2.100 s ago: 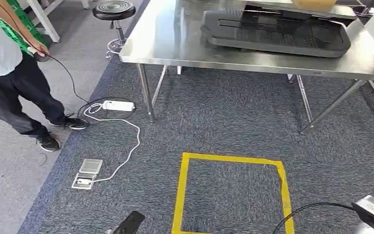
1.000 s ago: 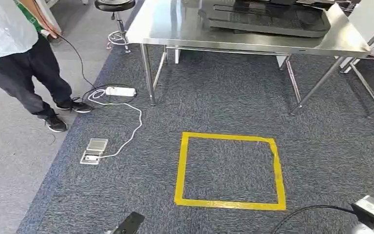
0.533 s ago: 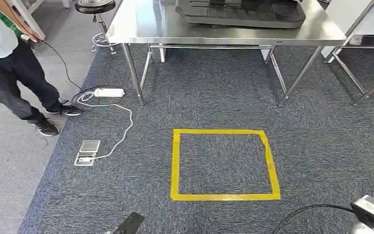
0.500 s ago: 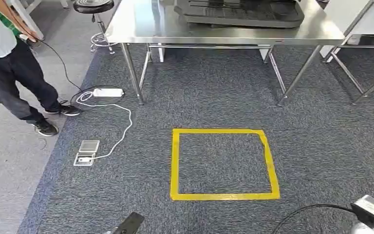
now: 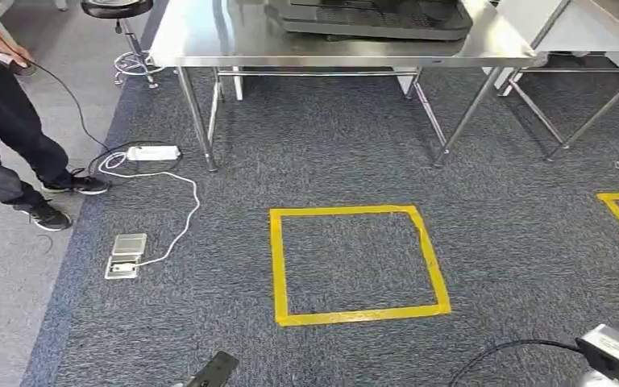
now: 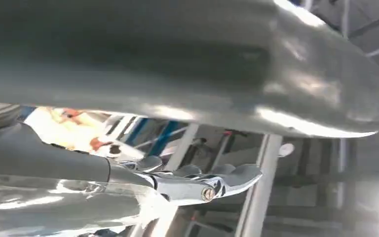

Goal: Take the parts from the cabinet and place them on the table.

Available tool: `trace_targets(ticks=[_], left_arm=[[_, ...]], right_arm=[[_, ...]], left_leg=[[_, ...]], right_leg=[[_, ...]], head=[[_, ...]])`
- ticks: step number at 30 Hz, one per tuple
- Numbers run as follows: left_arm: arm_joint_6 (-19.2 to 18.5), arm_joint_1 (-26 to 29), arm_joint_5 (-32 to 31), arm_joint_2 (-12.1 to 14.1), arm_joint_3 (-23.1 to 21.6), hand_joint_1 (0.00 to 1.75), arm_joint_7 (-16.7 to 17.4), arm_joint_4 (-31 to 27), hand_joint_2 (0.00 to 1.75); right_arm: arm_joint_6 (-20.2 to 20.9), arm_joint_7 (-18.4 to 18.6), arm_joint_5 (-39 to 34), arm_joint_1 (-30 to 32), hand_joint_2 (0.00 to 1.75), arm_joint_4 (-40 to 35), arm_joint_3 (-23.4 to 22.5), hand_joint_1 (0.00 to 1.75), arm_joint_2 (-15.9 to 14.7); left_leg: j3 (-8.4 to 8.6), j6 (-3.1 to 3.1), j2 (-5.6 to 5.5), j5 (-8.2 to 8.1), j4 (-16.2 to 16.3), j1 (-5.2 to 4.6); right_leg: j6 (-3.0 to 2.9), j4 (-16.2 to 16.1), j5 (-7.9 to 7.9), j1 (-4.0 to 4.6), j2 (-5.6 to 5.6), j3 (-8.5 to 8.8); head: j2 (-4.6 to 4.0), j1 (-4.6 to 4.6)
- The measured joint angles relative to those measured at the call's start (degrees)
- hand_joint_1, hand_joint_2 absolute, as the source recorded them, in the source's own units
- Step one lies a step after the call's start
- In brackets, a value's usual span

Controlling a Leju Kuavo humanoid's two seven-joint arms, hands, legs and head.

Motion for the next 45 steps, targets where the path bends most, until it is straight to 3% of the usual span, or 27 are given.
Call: trace_targets(ticks=[1, 2, 3, 6, 7, 9, 11, 12, 13, 14, 16, 17, 18, 22, 24, 26, 28, 29, 30, 32, 33, 37, 38, 39, 42, 43, 45], left_arm=[[0.0, 0.0, 0.0, 0.0, 0.0, 0.00, 0.0, 0.0, 0.00], [0.0, -0.1, 0.0, 0.0, 0.0, 0.00, 0.0, 0.0, 0.00], [0.0, -0.1, 0.0, -0.1, 0.0, 0.00, 0.0, 0.0, 0.00], [0.0, -0.2, 0.0, -0.1, 0.0, 0.00, 0.0, 0.0, 0.00], [0.0, -0.2, 0.0, -0.1, 0.0, 0.00, 0.0, 0.0, 0.00], [0.0, -0.2, 0.0, 0.0, 0.0, 0.00, 0.0, 0.0, 0.00], [0.0, -0.1, 0.0, 0.1, 0.0, 0.00, 0.0, 0.0, 0.00], [0.0, 0.0, 0.0, 0.1, 0.0, 0.00, 0.0, 0.0, 0.00], [0.0, 0.0, 0.0, 0.1, 0.0, 0.00, 0.0, 0.0, 0.00], [0.0, 0.0, 0.0, 0.1, 0.0, 0.00, 0.0, 0.0, 0.00], [0.0, 0.0, 0.0, 0.2, 0.0, 0.00, 0.0, 0.0, 0.00], [0.0, 0.0, 0.0, 0.2, 0.0, 0.00, 0.0, 0.0, 0.00], [0.0, 0.1, 0.0, 0.1, 0.0, 0.00, 0.0, 0.0, 0.00], [0.0, 0.1, 0.0, 0.1, 0.0, 0.00, 0.0, 0.0, 0.00], [-0.1, 0.0, 0.0, 0.0, 0.0, 0.00, 0.0, 0.0, 0.00], [0.0, 0.1, 0.0, 0.0, 0.0, 0.00, 0.0, 0.0, 0.00], [0.0, 0.2, 0.0, 0.0, 0.0, 0.00, 0.0, 0.0, 0.00], [0.0, 0.2, 0.0, 0.0, 0.0, 0.00, 0.0, 0.0, 0.00], [0.0, 0.1, 0.0, 0.0, 0.0, 0.00, 0.0, 0.0, 0.00], [0.0, 0.1, 0.0, 0.0, 0.0, 0.00, 0.0, 0.0, 0.00], [0.0, 0.0, 0.0, 0.0, 0.0, 0.00, 0.0, 0.0, 0.00], [0.0, 0.1, 0.0, 0.0, 0.0, 0.00, 0.0, 0.0, 0.00], [0.0, 0.0, 0.0, 0.1, 0.0, 0.00, 0.0, 0.0, 0.00], [0.0, 0.0, 0.0, 0.1, 0.0, 0.00, 0.0, 0.0, 0.00], [0.0, 0.2, 0.0, 0.2, 0.1, 0.00, 0.0, 0.0, 0.00], [0.0, 0.3, 0.0, 0.2, 0.1, 0.00, 0.0, 0.0, 0.00], [0.0, 0.3, 0.0, 0.2, 0.1, 0.00, 0.0, 0.0, 0.00]], right_arm=[[0.0, 0.0, 0.0, 0.0, 0.00, 0.0, 0.0, 0.00, 0.0], [0.0, 0.0, 0.0, -0.1, 0.00, -0.1, 0.0, 0.00, -0.1], [0.0, 0.0, 0.0, -0.1, 0.00, -0.2, 0.0, 0.00, -0.1], [0.0, 0.0, 0.0, 0.0, 0.00, -0.2, 0.0, 0.00, -0.3], [0.0, 0.0, 0.0, 0.0, 0.00, -0.3, 0.0, 0.00, -0.3], [0.0, 0.0, 0.1, -0.2, 0.00, -0.3, 0.2, 0.00, -0.3], [0.0, 0.1, 0.2, -0.1, 0.00, -0.3, 0.3, 0.00, -0.3], [0.0, 0.3, 0.3, -0.1, 0.00, -0.3, 0.4, 0.00, -0.3], [0.0, 0.4, 0.3, -0.1, 0.00, -0.2, 0.4, 0.00, -0.3], [0.0, 0.6, 0.4, -0.1, 0.00, -0.1, 0.4, 0.00, -0.3], [0.0, 1.0, 0.5, -0.1, 0.00, -0.1, 0.6, 0.00, -0.3], [0.0, 1.0, 0.6, -0.1, 0.00, -0.1, 0.7, 0.00, -0.3], [0.0, 1.0, 0.6, -0.3, 0.00, -0.1, 0.8, 0.00, -0.3], [0.0, 1.0, 0.7, -0.1, 0.00, -0.2, 1.0, 0.00, -0.3], [0.0, 1.1, 0.7, -0.3, 0.00, -0.2, 1.0, 0.00, -0.4], [0.0, 1.1, 0.6, -0.4, 0.00, -0.2, 1.1, 0.00, -0.4], [0.0, 1.1, 0.5, -0.3, 0.00, -0.1, 1.2, 0.00, -0.4], [0.0, 1.1, 0.5, -0.3, 0.00, -0.1, 1.2, 0.00, -0.4], [0.0, 1.1, 0.4, -0.3, 0.00, -0.1, 1.2, 0.00, -0.5], [0.0, 1.1, 0.3, -0.4, 0.00, -0.2, 1.2, 0.00, -0.5], [0.0, 1.1, 0.3, -0.5, 0.00, -0.3, 1.2, 0.00, -0.5], [0.0, 1.0, 0.2, -0.4, 0.00, -0.4, 1.2, 0.00, -0.6], [0.0, 1.0, 0.2, -0.3, 0.00, -0.5, 1.2, 0.00, -0.6], [0.0, 1.0, 0.2, -0.4, 0.00, -0.5, 1.3, 0.00, -0.6], [0.0, 1.0, 0.1, -0.2, 0.00, -0.6, 1.3, 0.00, -0.6], [0.0, 1.0, 0.1, -0.1, 0.00, -0.6, 1.3, 0.00, -0.6], [0.0, 1.0, 0.1, 0.0, 0.00, -0.6, 1.3, 0.00, -0.6]], left_leg=[[0.15, 0.00, 0.27, 0.00, 0.0, -0.12], [0.14, -0.02, 0.52, 0.00, -0.1, -0.01], [-0.11, -0.21, 0.75, 0.10, 0.0, -0.37], [-0.26, -0.89, 1.74, 0.45, -0.3, -0.19], [-0.12, -1.19, 1.90, 0.39, -0.5, -0.40], [-1.37, -1.61, -0.49, -2.68, 2.8, -0.13], [-4.99, -1.97, -1.15, -6.99, 11.2, 0.12], [-6.74, -2.18, -1.21, -8.26, 15.3, 0.20], [-7.19, -2.29, -1.26, -8.03, 16.5, 0.27], [-6.35, -2.43, -1.29, -6.47, 14.9, 0.44], [-2.43, -2.70, -1.62, -1.53, 6.6, 0.88], [-0.41, -2.90, -2.84, 0.39, 2.0, 1.25], [-0.04, -3.00, -4.17, -0.48, 1.0, 1.27], [-0.47, -1.42, -3.27, -0.22, 0.7, 1.04], [-0.41, -0.74, -2.46, 0.02, 0.5, 1.20], [-0.49, -0.55, -1.55, 0.02, 0.5, 1.07], [-0.51, -0.52, -0.64, 0.00, 0.5, 0.95], [-0.48, -0.53, -0.27, -0.01, 0.5, 0.91], [-0.42, -0.53, 0.06, -0.04, 0.5, 0.85], [-0.24, -0.62, 0.53, -0.13, 0.5, 0.81], [-0.29, -0.72, 0.72, -0.18, 0.4, 0.59], [0.10, -2.00, 2.18, 0.05, -0.3, 0.46], [0.06, -2.39, 1.41, -0.64, -0.1, 0.60], [-0.47, -2.40, 0.06, -1.84, 1.2, 0.60], [-6.34, -2.44, -1.24, -8.18, 14.2, 0.55], [-7.59, -2.44, -1.35, -8.47, 16.8, 0.52], [-6.47, -2.30, -1.45, -5.63, 14.0, 0.52]], right_leg=[[-0.63, -5.7, 2.32, 0.33, -0.51, 3.21], [-1.44, -9.8, 2.68, 0.90, -1.92, 5.20], [-1.73, -10.4, 2.35, 1.25, -2.39, 5.57], [-2.15, -10.9, 2.52, 1.52, -1.42, 5.10], [-2.66, -11.8, 3.03, 1.18, -1.13, 5.31], [-3.19, -12.5, 3.74, 0.72, -0.84, 5.43], [-3.32, -12.4, 3.84, 0.71, -0.29, 5.10], [-3.31, -12.4, 3.88, 0.71, 0.08, 4.95], [-3.26, -12.3, 3.93, 0.70, 0.45, 4.91], [-3.22, -12.1, 3.93, 0.62, 0.95, 4.87], [-2.87, -11.5, 3.70, 0.38, 1.84, 4.82], [-2.40, -11.0, 3.40, 0.34, 2.26, 4.51], [-1.98, -10.2, 3.24, 0.65, 2.63, 3.94], [-0.75, -10.3, 3.98, 0.18, 3.96, 2.99], [-0.23, -7.5, 1.63, 0.24, 1.17, 1.92], [0.18, 1.2, -2.78, 0.01, 0.44, -1.86], [0.34, 7.3, -4.38, -0.01, 0.19, -4.56], [0.33, 6.5, -3.37, 0.00, 0.13, -4.13], [0.19, 2.9, -1.10, 0.01, 0.07, -2.23], [-0.58, -7.5, 3.60, 0.31, -1.42, 2.97], [-0.92, -9.7, 3.00, 0.84, -2.99, 4.13], [-1.99, -10.8, 3.33, 1.23, -1.56, 3.86], [-2.55, -11.6, 3.81, 0.57, -1.32, 4.24], [-2.87, -11.8, 3.99, 0.66, -0.98, 4.22], [-3.25, -11.7, 4.11, 0.81, 0.13, 3.99], [-3.26, -11.6, 4.12, 0.84, 0.55, 3.93], [-3.26, -11.4, 4.11, 0.85, 1.54, 3.93]], head=[[0.00, 0.00], [0.00, 0.00], [0.00, -0.09], [0.00, -0.04], [0.00, -0.11], [0.00, -0.15], [0.00, -0.17], [0.00, -0.17], [0.00, -0.17], [0.00, -0.17], [0.00, -0.17], [0.00, -0.20], [0.00, -0.18], [0.00, -0.09], [0.00, 0.20], [0.00, 0.15], [0.00, 0.15], [0.00, 0.15], [0.00, 0.15], [0.00, 0.15], [0.00, 0.13], [0.00, 0.11], [0.00, 0.00], [0.00, 0.04], [0.00, -0.02], [0.00, -0.02], [0.00, -0.02]])
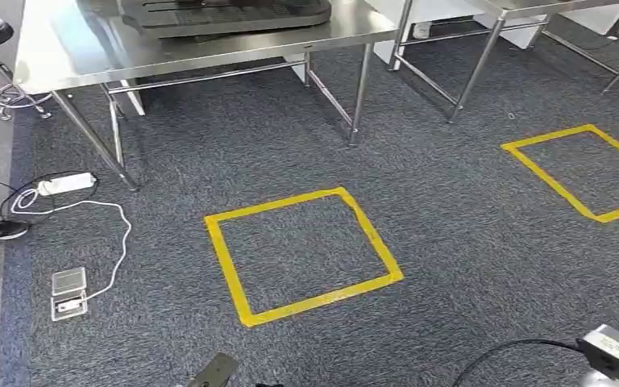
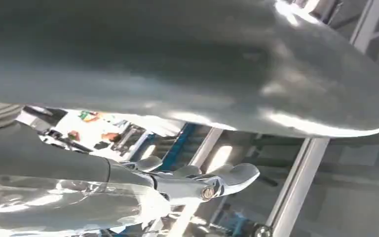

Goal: Take the parts from the cabinet and place them on the table.

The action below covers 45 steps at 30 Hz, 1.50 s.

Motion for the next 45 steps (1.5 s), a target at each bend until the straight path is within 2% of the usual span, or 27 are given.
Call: trace_targets(ticks=[2, 3, 4, 6, 8, 10, 12, 14, 15, 17, 18, 19, 23, 24, 25, 27, 29, 31, 33, 34, 35, 38, 39, 40, 43, 44, 45], left_arm=[[0.0, 0.0, 0.0, 0.0, 0.0, 0.00, 0.0, 0.0, 0.00], [0.0, 0.0, 0.0, 0.0, 0.0, 0.00, 0.0, 0.0, 0.00], [0.0, 0.0, 0.0, 0.1, 0.0, 0.00, 0.0, 0.0, 0.00], [0.0, 0.0, 0.0, 0.0, 0.0, 0.00, 0.0, 0.0, 0.00], [0.2, -0.1, 0.0, -0.2, 0.0, 0.00, 0.0, 0.0, 0.00], [0.1, -0.2, 0.0, -0.2, 0.0, 0.00, 0.0, 0.0, 0.00], [0.1, -0.1, 0.0, -0.2, 0.1, 0.00, 0.0, 0.0, 0.00], [0.1, 0.0, 0.0, -0.2, 0.1, 0.00, 0.0, 0.0, 0.00], [0.1, -0.1, 0.0, -0.2, 0.1, 0.00, 0.0, 0.0, 0.00], [0.1, -0.1, 0.0, -0.2, 0.1, 0.00, 0.0, 0.0, 0.00], [0.0, -0.1, 0.0, -0.1, 0.1, 0.00, 0.0, 0.0, 0.00], [0.0, -0.1, 0.0, -0.1, 0.1, 0.00, 0.0, 0.0, 0.00], [0.0, -0.1, 0.0, -0.1, 0.1, 0.00, 0.0, 0.0, 0.00], [0.0, -0.2, 0.0, -0.1, 0.1, 0.00, 0.0, 0.0, 0.00], [0.0, -0.2, 0.0, -0.1, 0.1, 0.00, -0.1, 0.0, 0.00], [0.0, -0.1, 0.0, 0.0, 0.1, 0.00, -0.1, 0.0, 0.00], [0.0, 0.1, 0.0, 0.0, 0.2, 0.00, -0.1, 0.0, 0.00], [0.0, 0.1, 0.0, 0.0, 0.2, 0.00, 0.0, 0.0, 0.00], [0.0, 0.1, 0.0, 0.0, 0.2, 0.00, 0.0, 0.0, 0.00], [0.0, 0.1, 0.0, 0.2, 0.2, 0.00, 0.0, 0.0, 0.00], [0.0, 0.1, 0.0, 0.2, 0.2, 0.00, 0.0, 0.0, 0.00], [0.0, 0.0, 0.0, 0.1, 0.2, 0.00, 0.0, 0.0, 0.00], [0.0, -0.1, 0.0, -0.2, 0.3, 0.00, 0.0, 0.0, 0.00], [0.0, -0.2, 0.0, -0.1, 0.3, 0.00, -0.1, 0.0, 0.00], [0.0, -0.1, 0.0, -0.1, 0.4, 0.00, 0.0, 0.0, 0.00], [0.0, -0.1, 0.0, -0.1, 0.5, 0.00, 0.0, 0.0, 0.00], [0.0, -0.1, 0.0, -0.1, 0.5, 0.00, 0.0, 0.0, 0.00]], right_arm=[[0.0, 0.0, -0.1, 0.0, 0.00, 0.0, 0.0, 0.00, 0.0], [0.0, -0.1, -0.1, 0.0, 0.00, 0.0, 0.0, 0.00, 0.0], [0.0, -0.1, -0.2, 0.0, 0.00, 0.0, 0.0, 0.00, 0.0], [0.0, -0.2, -0.3, 0.3, 0.00, -0.1, 0.0, 0.00, 0.0], [0.0, -0.2, -0.3, 0.5, 0.00, -0.2, 0.0, 0.00, 0.0], [0.0, -0.2, -0.4, 0.2, 0.00, -0.3, -0.1, 0.00, -0.1], [0.0, -0.2, -0.5, 0.4, 0.00, -0.3, 0.0, 0.00, -0.1], [0.0, -0.2, -0.6, 0.6, 0.00, -0.3, -0.1, 0.00, -0.1], [0.0, -0.2, -0.6, 0.6, 0.00, -0.3, -0.1, 0.00, -0.1], [0.0, -0.2, -0.7, 0.6, 0.00, -0.4, -0.1, 0.00, -0.1], [0.0, -0.2, -0.7, 0.6, 0.00, -0.4, -0.1, 0.00, -0.1], [0.0, -0.2, -0.8, 0.4, 0.00, -0.4, -0.1, 0.00, -0.1], [0.0, -0.6, -0.9, 0.6, 0.00, -0.7, -0.2, 0.00, -0.1], [0.0, -0.6, -0.9, 0.7, 0.00, -0.8, -0.2, 0.00, -0.1], [0.0, -0.6, -0.9, 0.5, 0.00, -0.9, -0.2, 0.00, -0.1], [0.0, -0.6, -0.9, 0.6, 0.00, -0.9, -0.2, 0.00, -0.1], [0.0, -0.6, -0.9, 0.6, 0.00, -0.9, -0.2, 0.00, -0.1], [0.0, -0.6, -0.9, 0.6, 0.00, -0.9, -0.2, 0.00, -0.1], [0.0, -0.6, -0.9, 0.6, 0.00, -0.9, -0.2, 0.00, -0.1], [0.0, -0.6, -1.0, 0.6, 0.00, -0.8, -0.2, 0.00, -0.1], [0.0, -0.6, -1.0, 0.6, 0.00, -0.9, -0.2, 0.00, -0.1], [0.0, -0.6, -1.0, 0.8, 0.00, -0.9, -0.2, 0.00, -0.1], [0.0, -0.6, -1.1, 0.9, 0.00, -1.0, -0.3, 0.00, -0.2], [0.0, -0.6, -1.1, 0.7, 0.00, -1.0, -0.4, 0.00, -0.1], [0.0, -0.7, -1.3, 0.8, 0.00, -1.0, -0.5, 0.00, -0.1], [0.0, -0.8, -1.3, 0.9, 0.00, -1.0, -0.5, 0.00, -0.1], [0.0, -0.8, -1.3, 0.9, 0.00, -1.0, -0.5, 0.00, -0.1]], left_leg=[[4.41, 0.47, -0.91, 5.39, -9.9, 0.02], [5.83, 0.88, -2.67, 6.08, -13.1, 0.06], [6.21, 0.78, -2.87, 5.80, -14.5, 0.25], [6.01, 1.00, -2.52, 5.92, -14.1, -0.31], [6.22, 1.76, -1.67, 6.44, -14.8, 0.27], [6.34, 2.08, -0.79, 6.53, -14.9, 0.36], [6.29, 2.08, 0.14, 6.53, -14.9, 0.35], [6.30, 2.01, 1.05, 6.48, -14.9, 0.40], [6.35, 1.89, 1.44, 6.40, -14.9, 0.50], [6.70, 1.49, 2.07, 6.15, -14.9, 0.81], [6.88, 1.15, 2.25, 5.97, -14.9, 0.65], [6.77, 0.69, 2.42, 5.85, -14.8, 0.34], [7.35, -0.70, 3.60, 5.81, -15.5, 0.47], [7.16, -0.87, 2.46, 4.90, -14.9, 0.62], [6.06, -0.70, 1.32, 3.05, -12.3, 0.58], [1.63, -0.47, 0.39, -1.51, -2.7, 0.27], [-1.41, -0.07, 0.17, -2.56, 3.1, -0.04], [0.46, 0.76, -0.03, 1.22, -1.7, -0.43], [4.88, 2.05, -1.64, 6.54, -11.6, -0.93], [5.95, 2.60, -3.02, 6.38, -13.8, -0.99], [6.27, 1.97, -2.86, 6.27, -15.0, -0.83], [6.31, 2.15, -2.15, 6.54, -15.2, -1.03], [6.60, 2.38, -1.46, 6.87, -15.7, -0.48], [6.84, 2.53, -1.23, 6.93, -16.0, -0.39], [6.85, 2.55, 0.24, 6.81, -16.0, -0.35], [6.86, 2.47, 0.65, 6.74, -15.9, -0.31], [6.97, 2.30, 1.05, 6.63, -15.9, -0.24]], right_leg=[[0.13, 0.2, -0.08, 0.00, 1.11, 0.04], [0.25, 0.4, -0.15, -0.09, 1.51, -0.18], [0.58, 1.0, -0.23, 0.30, 1.98, -0.63], [1.33, 0.7, 0.15, -0.22, 2.58, -0.95], [1.86, 0.7, 0.04, -0.28, 3.12, -0.99], [2.62, 5.2, -3.25, -0.24, 0.10, -2.84], [3.20, 14.0, -7.13, -0.71, -0.96, -6.88], [3.65, 18.1, -7.57, -1.10, -1.32, -8.83], [3.92, 15.7, -5.77, -1.27, -1.52, -7.67], [4.20, 5.7, -0.83, -1.45, -2.45, -2.49], [4.28, 1.1, 0.30, -1.43, -4.07, -0.28], [3.84, 0.4, -0.44, -0.71, -4.20, 0.06], [1.77, 0.3, -0.20, -0.74, -2.63, -0.39], [1.38, 0.1, -0.02, -0.94, -2.41, -0.29], [0.76, 0.1, 0.00, -0.92, -2.18, -0.31], [0.25, 0.1, -0.04, -0.58, -1.49, -0.36], [0.06, 0.1, -0.03, -0.12, -0.51, -0.36], [0.04, 0.1, -0.03, 0.20, 0.55, -0.20], [0.02, 0.1, -0.06, 0.46, 1.55, 0.09], [0.12, 0.3, -0.11, 0.78, 1.80, -0.02], [0.26, 0.5, -0.07, 0.63, 2.33, -0.36], [1.15, 0.3, 0.20, 0.38, 3.33, -0.67], [1.29, 0.8, -0.38, 0.30, 2.96, -0.73], [1.69, 2.5, -1.76, 0.51, 1.09, -1.48], [2.76, 15.7, -7.71, -0.41, -1.09, -7.89], [3.05, 18.1, -7.95, -0.72, -1.27, -9.15], [3.37, 17.5, -6.90, -0.94, -1.43, -8.93]], head=[[0.02, -0.02], [0.00, 0.00], [0.00, 0.13], [0.00, 0.00], [0.00, 0.00], [0.00, 0.24], [0.00, 0.24], [0.00, 0.24], [0.00, 0.24], [0.00, 0.22], [0.00, 0.26], [0.00, 0.35], [0.00, 0.18], [0.00, 0.15], [0.00, 0.17], [0.00, 0.11], [0.00, 0.09], [0.00, 0.09], [0.00, 0.11], [0.00, 0.24], [0.00, 0.20], [0.00, 0.15], [0.00, 0.02], [0.00, 0.40], [0.00, 0.37], [0.00, 0.37], [0.00, 0.37]])
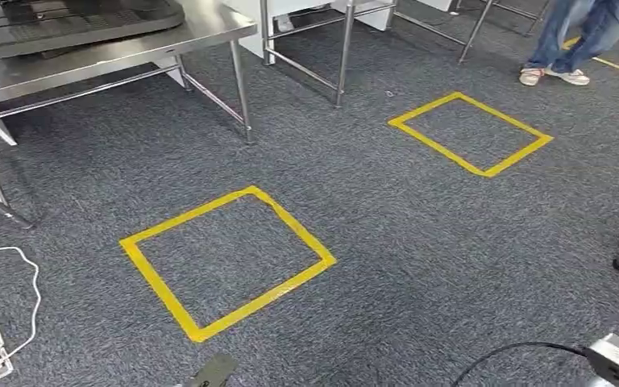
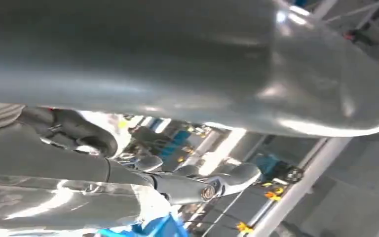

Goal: Take the parts from the cabinet and place them on the table.

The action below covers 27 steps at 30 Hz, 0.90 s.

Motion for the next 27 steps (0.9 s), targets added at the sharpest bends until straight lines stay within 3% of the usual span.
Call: trace_targets(ticks=[1, 3, 4, 5, 8, 9, 10, 11, 13, 14, 15, 16, 18, 19, 20, 22, 24, 25, 27], left_arm=[[0.0, 0.0, 0.0, 0.0, 0.0, 0.00, 0.0, 0.0, 0.00], [0.0, 0.0, 0.0, 0.0, 0.1, 0.00, 0.0, 0.0, 0.00], [0.0, -0.1, 0.0, 0.0, 0.1, 0.00, 0.0, 0.0, 0.00], [0.0, -0.1, 0.0, 0.0, 0.1, 0.00, 0.0, 0.0, 0.00], [0.0, -0.1, 0.0, 0.0, 0.2, 0.00, 0.0, 0.0, 0.00], [0.0, -0.1, 0.0, 0.0, 0.2, 0.00, 0.0, 0.0, 0.00], [0.0, -0.2, 0.0, 0.0, 0.2, 0.00, 0.0, 0.0, 0.00], [0.0, -0.2, 0.0, 0.1, 0.2, 0.00, 0.0, 0.0, 0.00], [0.0, 0.0, 0.0, 0.1, 0.2, 0.00, 0.0, 0.0, 0.00], [0.0, 0.1, 0.0, 0.1, 0.3, 0.00, 0.0, 0.0, 0.00], [0.0, 0.1, 0.0, 0.1, 0.3, 0.00, 0.0, 0.0, 0.00], [0.0, 0.1, 0.0, 0.1, 0.3, 0.00, 0.0, 0.0, 0.00], [0.0, 0.1, 0.0, 0.2, 0.3, 0.00, 0.0, 0.0, 0.00], [0.0, 0.1, 0.0, 0.2, 0.4, 0.00, 0.0, 0.0, 0.00], [0.0, 0.1, 0.0, 0.2, 0.4, 0.00, 0.0, 0.0, 0.00], [0.0, 0.0, 0.0, 0.2, 0.4, 0.00, 0.0, 0.0, 0.00], [0.1, 0.0, 0.0, 0.2, 0.5, 0.00, 0.0, 0.0, 0.00], [0.1, -0.1, 0.0, 0.0, 0.5, 0.00, 0.0, 0.0, 0.00], [0.1, 0.0, 0.0, 0.0, 0.5, 0.00, 0.0, 0.0, 0.00]], right_arm=[[0.0, 0.0, 0.0, 0.0, 0.00, 0.0, 0.0, 0.00, 0.0], [0.0, 0.0, 0.0, 0.0, 0.00, 0.0, 0.0, 0.00, 0.0], [0.0, 0.0, 0.0, -0.1, 0.00, 0.0, 0.0, 0.00, 0.0], [0.0, 0.0, 0.0, -0.2, 0.00, -0.1, 0.0, 0.00, 0.0], [0.0, -0.1, -0.1, 0.0, 0.00, -0.1, -0.2, 0.00, 0.0], [0.0, -0.1, -0.1, -0.1, 0.00, -0.2, -0.3, 0.00, 0.0], [0.0, -0.1, -0.1, -0.1, 0.00, -0.4, -0.2, 0.00, 0.0], [0.0, -0.1, -0.1, -0.2, 0.00, -0.4, -0.3, 0.00, 0.0], [0.0, -0.1, -0.2, 0.0, 0.00, -0.4, -0.3, 0.00, 0.0], [0.0, -0.1, -0.2, 0.0, 0.00, -0.4, -0.3, 0.00, 0.1], [0.0, -0.2, -0.2, 0.1, 0.00, -0.4, -0.3, 0.00, 0.1], [0.0, -0.2, -0.3, 0.1, 0.00, -0.4, -0.3, 0.00, 0.1], [0.0, -0.4, -0.5, 0.2, 0.00, -0.4, -0.4, 0.00, 0.1], [0.0, -0.5, -0.6, 0.2, 0.00, -0.4, -0.4, 0.00, 0.1], [0.0, -0.5, -0.7, 0.3, 0.00, -0.4, -0.4, 0.00, 0.1], [0.0, -0.5, -0.8, 0.5, 0.00, -0.5, -0.5, 0.00, 0.1], [0.0, -0.6, -0.8, 0.7, 0.00, -0.5, -0.6, 0.00, 0.2], [0.0, -0.7, -1.0, 0.7, 0.00, -0.6, -0.7, 0.00, 0.2], [0.0, -1.0, -1.0, 0.5, 0.00, -0.7, -0.8, 0.00, 0.2]], left_leg=[[0.17, -0.18, 0.30, -0.13, 0.0, 0.12], [0.77, -0.82, 0.88, -0.57, 0.0, 0.43], [0.96, -1.16, 1.13, -0.78, -0.1, 0.31], [0.85, -1.50, 1.24, -0.98, 0.2, 0.06], [1.28, -2.48, 2.31, -1.00, -0.4, 0.15], [1.30, -2.87, 2.33, -1.51, -0.3, 0.25], [1.01, -2.91, 0.92, -2.55, 0.9, 0.41], [-0.68, -2.80, -0.17, -4.73, 4.5, 0.40], [-5.53, -2.78, -0.91, -9.03, 14.5, 0.26], [-7.44, -2.70, -0.98, -9.75, 17.9, 0.23], [-8.22, -2.62, -1.00, -9.24, 18.8, 0.21], [-7.73, -2.40, -1.02, -7.53, 17.1, 0.17], [-3.74, -1.71, -1.52, -1.44, 7.2, 0.03], [-2.02, -1.32, -2.95, 0.77, 2.7, 0.01], [-1.45, -1.26, -3.72, 0.14, 1.7, 0.13], [-1.31, -1.48, -3.50, -0.05, 1.2, -0.19], [-1.14, -0.98, -2.96, 0.23, 0.8, -0.07], [-0.88, -0.71, -2.42, 0.40, 0.5, 0.14], [-0.68, -0.38, -1.67, 0.27, 0.4, 0.22]], right_leg=[[0.28, -3.1, 2.06, -0.20, -0.17, 1.55], [0.66, -13.9, 7.33, -0.37, -1.44, 7.07], [0.63, -17.0, 7.01, -0.01, -3.00, 8.88], [-0.30, -17.7, 7.19, 0.38, -2.45, 8.78], [-1.65, -17.4, 6.97, 0.64, -1.46, 8.36], [-2.24, -17.9, 7.24, 0.26, -1.05, 8.66], [-2.47, -18.0, 7.28, 0.26, -0.86, 8.73], [-2.99, -18.0, 7.22, 0.28, -0.63, 8.73], [-3.30, -18.0, 7.13, 0.49, 0.15, 8.74], [-3.39, -17.9, 7.08, 0.62, 0.58, 8.74], [-3.44, -17.9, 7.05, 0.72, 1.10, 8.81], [-3.47, -17.8, 6.98, 0.78, 1.60, 8.91], [-3.34, -17.6, 6.75, 0.87, 2.79, 9.24], [-3.22, -17.5, 6.57, 0.86, 3.19, 9.23], [-2.94, -17.1, 6.42, 1.23, 3.53, 9.05], [-2.33, -17.2, 6.66, 0.79, 4.19, 8.58], [-1.59, -17.3, 6.66, 0.71, 4.84, 8.59], [-1.35, -16.5, 5.85, 0.64, 3.48, 8.49], [-0.74, -10.3, 2.23, 0.61, 0.96, 5.59]], head=[[0.00, 0.00], [0.00, 0.00], [0.02, 0.02], [0.00, 0.07], [0.00, 0.00], [0.00, -0.09], [0.00, -0.09], [0.00, -0.11], [0.00, -0.09], [0.00, -0.11], [0.00, -0.11], [0.00, -0.11], [0.00, -0.11], [0.00, -0.11], [0.00, -0.02], [0.00, 0.02], [0.00, -0.04], [0.00, -0.07], [0.00, 0.15]])
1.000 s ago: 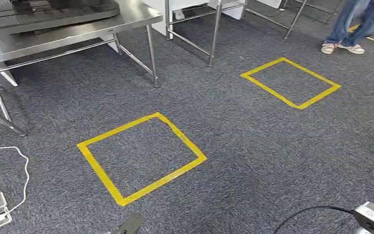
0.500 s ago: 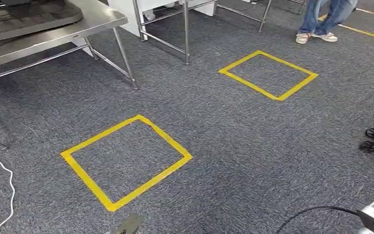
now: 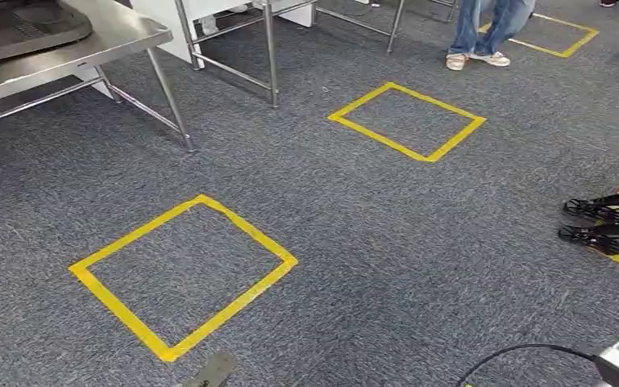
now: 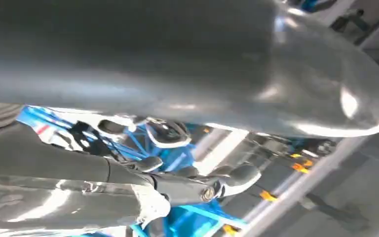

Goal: Take the parts from the cabinet and place them on the table.

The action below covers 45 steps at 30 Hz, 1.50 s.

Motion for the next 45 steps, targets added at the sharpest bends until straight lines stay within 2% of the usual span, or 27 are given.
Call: trace_targets(ticks=[2, 3, 4, 6, 7, 8, 9, 12, 13, 15, 17, 18, 19, 21, 22, 23, 27, 28, 29, 32, 34, 35, 37, 38, 39, 43, 45], left_arm=[[0.1, 0.1, 0.0, 0.0, 0.1, 0.00, 0.0, 0.0, 0.00], [0.1, 0.1, 0.0, 0.0, 0.1, 0.00, 0.0, 0.0, 0.00], [0.1, 0.1, 0.0, 0.0, 0.1, 0.00, 0.0, 0.0, 0.00], [0.1, 0.1, 0.0, 0.0, 0.2, 0.00, 0.0, 0.0, 0.00], [0.1, 0.1, 0.0, 0.0, 0.2, 0.00, 0.0, 0.0, 0.00], [0.1, 0.1, 0.0, 0.0, 0.2, 0.00, 0.0, 0.0, 0.00], [0.1, 0.1, 0.0, 0.0, 0.2, 0.00, 0.0, 0.0, 0.00], [0.1, 0.1, 0.0, 0.0, 0.3, 0.00, 0.0, 0.0, 0.00], [0.1, 0.0, 0.0, 0.0, 0.3, 0.00, 0.0, 0.0, 0.00], [0.1, 0.1, 0.0, 0.0, 0.3, 0.00, 0.0, 0.0, 0.00], [0.2, 0.2, 0.0, 0.1, 0.3, 0.00, 0.0, 0.0, 0.00], [0.2, 0.3, 0.0, 0.1, 0.3, 0.00, 0.0, 0.0, 0.00], [0.2, 0.4, 0.0, 0.1, 0.3, 0.00, 0.0, 0.0, 0.00], [0.2, 0.3, 0.0, 0.1, 0.3, 0.00, 0.0, 0.0, 0.00], [0.2, 0.4, 0.0, 0.1, 0.3, 0.00, 0.0, 0.0, 0.00], [0.2, 0.5, 0.0, 0.1, 0.4, 0.00, 0.0, 0.0, 0.00], [0.2, 0.3, 0.1, 0.1, 0.4, 0.00, 0.0, 0.0, 0.00], [0.2, 0.2, 0.1, 0.0, 0.4, 0.00, 0.0, 0.0, 0.00], [0.2, 0.2, 0.1, 0.0, 0.4, 0.00, 0.0, 0.0, 0.00], [0.2, 0.3, 0.0, 0.0, 0.4, 0.00, 0.0, 0.0, 0.00], [0.2, 0.4, 0.0, 0.0, 0.4, 0.00, 0.0, 0.0, 0.00], [0.2, 0.4, 0.0, 0.0, 0.4, 0.00, 0.0, 0.0, 0.00], [0.2, 0.3, 0.0, 0.0, 0.4, 0.00, 0.0, 0.0, 0.00], [0.2, 0.3, 0.0, 0.0, 0.4, 0.00, 0.0, 0.0, 0.00], [0.2, 0.3, 0.0, 0.0, 0.4, 0.00, 0.0, 0.0, 0.00], [0.2, 0.3, 0.0, 0.0, 0.5, 0.00, 0.0, 0.0, 0.00], [0.2, 0.3, 0.0, 0.1, 0.4, 0.00, 0.0, 0.0, 0.00]], right_arm=[[0.0, 0.0, -0.1, 0.4, 0.00, 0.0, 0.0, 0.00, 0.0], [0.0, 0.0, -0.1, 0.6, 0.00, 0.0, 0.0, 0.00, 0.0], [0.0, 0.0, -0.1, 0.7, 0.00, 0.0, 0.0, 0.00, 0.0], [0.0, 0.0, -0.1, 0.7, 0.00, 0.0, 0.0, 0.00, 0.0], [0.0, 0.0, -0.1, 0.7, 0.00, 0.0, 0.0, 0.00, 0.0], [0.0, -0.1, -0.1, 0.6, 0.00, 0.0, 0.0, 0.00, 0.0], [0.0, -0.1, -0.1, 0.6, 0.00, 0.0, 0.0, 0.00, 0.1], [0.0, -0.2, -0.3, 0.8, 0.00, -0.1, -0.2, 0.00, 0.1], [0.0, -0.2, -0.3, 0.8, 0.00, -0.3, -0.2, 0.00, 0.1], [0.0, -0.3, -0.4, 0.6, 0.00, -0.4, -0.2, 0.00, 0.3], [0.0, -0.4, -0.4, 0.8, 0.00, -0.4, -0.2, 0.00, 0.5], [0.0, -0.5, -0.5, 0.8, 0.00, -0.4, -0.2, 0.00, 0.6], [0.0, -0.5, -0.5, 0.9, 0.00, -0.4, -0.2, 0.00, 0.6], [0.0, -0.6, -0.6, 0.9, 0.00, -0.4, -0.2, 0.00, 0.8], [0.0, -0.7, -0.7, 0.9, 0.00, -0.4, -0.2, 0.00, 0.8], [0.0, -0.8, -0.7, 0.9, 0.00, -0.4, -0.3, 0.00, 0.9], [0.0, -0.9, -0.8, 1.2, 0.00, -0.4, -0.3, 0.00, 0.9], [0.0, -0.9, -0.9, 1.2, 0.00, -0.4, -0.4, 0.00, 0.9], [0.0, -0.9, -0.9, 1.1, 0.00, -0.5, -0.5, 0.00, 0.9], [0.0, -0.9, -0.9, 1.1, 0.00, -0.5, -0.5, 0.00, 0.9], [0.0, -0.9, -0.9, 1.2, 0.00, -0.4, -0.5, 0.00, 0.9], [0.0, -0.9, -0.9, 1.2, 0.00, -0.4, -0.5, 0.00, 0.9], [0.0, -0.9, -0.9, 1.1, 0.00, -0.4, -0.5, 0.00, 0.9], [0.0, -0.9, -0.9, 1.1, 0.00, -0.4, -0.5, 0.00, 0.9], [0.0, -0.9, -1.0, 1.0, 0.00, -0.4, -0.5, 0.00, 0.9], [0.0, -1.3, -1.1, 1.2, 0.00, -0.7, -0.7, 0.00, 1.0], [0.0, -1.3, -1.2, 1.1, 0.00, -1.0, -0.8, 0.00, 1.3]], left_leg=[[-0.03, 0.14, 0.95, -0.10, 0.0, -0.11], [0.00, 0.09, 1.37, -0.16, 0.0, -0.12], [0.08, 0.06, 1.74, -0.24, 0.0, -0.12], [0.43, -0.19, 2.36, -0.49, 0.0, -0.09], [0.73, -0.39, 2.59, -0.67, 0.0, -0.11], [0.79, -0.63, 2.80, -0.85, 0.0, -0.45], [0.68, -0.88, 3.00, -0.97, 0.1, -0.61], [1.16, -1.78, 4.10, -1.06, -0.4, -0.45], [1.09, -2.12, 3.66, -1.77, 0.0, -0.25], [-1.26, -2.19, 1.41, -5.17, 5.5, -0.21], [-5.80, -2.31, 0.88, -8.78, 14.7, -0.23], [-7.34, -2.34, 0.80, -9.16, 17.4, -0.22], [-7.70, -2.36, 0.75, -8.25, 17.4, -0.20], [-5.08, -2.26, 0.54, -3.18, 10.3, -0.04], [-3.03, -2.17, -0.14, -0.36, 5.2, 0.11], [-1.88, -2.11, -1.92, 0.21, 2.6, 0.37], [-1.67, -1.11, -1.48, -0.18, 1.5, -0.14], [-1.51, -0.68, -1.05, 0.06, 1.2, 0.20], [-1.32, -0.45, -0.77, 0.04, 1.1, 0.19], [-1.11, 0.14, 0.57, -0.19, 1.1, -0.03], [-1.06, 0.25, 1.46, -0.32, 1.1, -0.22], [-0.98, 0.21, 1.78, -0.41, 1.1, -0.28], [-0.60, 0.03, 2.30, -0.64, 1.1, -0.35], [-0.38, -0.12, 2.55, -0.80, 1.1, -0.37], [-0.40, -0.39, 2.74, -0.97, 1.1, -0.71], [0.20, -1.65, 4.33, -1.16, 0.6, -0.42], [-0.76, -1.95, 1.95, -3.41, 3.3, -0.28]], right_leg=[[0.49, 9.6, -3.74, -0.36, -0.73, -4.80], [0.62, 11.5, -3.75, -0.46, -0.89, -5.85], [0.77, 10.3, -2.52, -0.52, -0.98, -5.36], [0.76, 1.2, 2.46, -0.52, -1.50, -0.78], [0.63, -4.5, 4.87, -0.48, -2.81, 2.18], [0.17, -6.8, 4.16, 0.03, -4.79, 3.44], [-0.56, -7.1, 4.42, 0.27, -3.98, 3.21], [-1.40, -7.2, 4.42, 0.48, -2.77, 3.02], [-1.97, -7.8, 4.79, -0.09, -2.38, 3.43], [-2.56, -8.0, 4.85, -0.01, -1.79, 3.45], [-2.67, -7.9, 4.77, 0.09, -0.87, 3.46], [-2.71, -7.9, 4.74, 0.10, -0.40, 3.47], [-2.71, -7.8, 4.71, 0.10, 0.19, 3.54], [-2.50, -7.6, 4.48, 0.03, 1.36, 3.74], [-2.26, -7.3, 4.23, -0.03, 1.90, 3.81], [-2.01, -7.0, 3.97, -0.04, 2.23, 3.60], [-0.62, -6.7, 4.09, -0.27, 3.63, 2.85], [-0.40, -6.5, 3.68, -0.33, 2.97, 2.81], [-0.14, -5.3, 2.87, -0.14, 0.80, 2.48], [0.47, 6.7, -2.97, -0.43, -0.69, -3.21], [0.64, 10.9, -3.28, -0.52, -0.87, -5.57], [0.64, 8.8, -1.56, -0.52, -0.95, -4.56], [0.30, -0.6, 3.33, -0.43, -1.60, 0.14], [-0.10, -5.3, 4.71, -0.17, -3.18, 2.49], [-0.59, -6.4, 3.87, 0.62, -4.42, 3.02], [-1.89, -7.1, 4.16, 0.92, -2.53, 3.07], [-2.66, -8.0, 4.61, 0.38, -1.93, 3.65]], head=[[0.00, 0.00], [0.00, -0.02], [0.00, -0.02], [0.00, 0.00], [0.00, 0.00], [0.00, 0.00], [0.00, -0.15], [0.00, -0.07], [0.00, -0.15], [0.00, -0.22], [0.00, -0.17], [0.00, -0.17], [0.00, -0.17], [0.00, -0.20], [0.00, -0.20], [0.00, -0.16], [0.00, -0.11], [0.00, -0.13], [0.00, 0.02], [0.00, -0.02], [0.00, -0.02], [0.00, 0.00], [0.00, 0.00], [0.00, 0.00], [0.00, -0.02], [0.00, -0.04], [0.00, -0.15]])
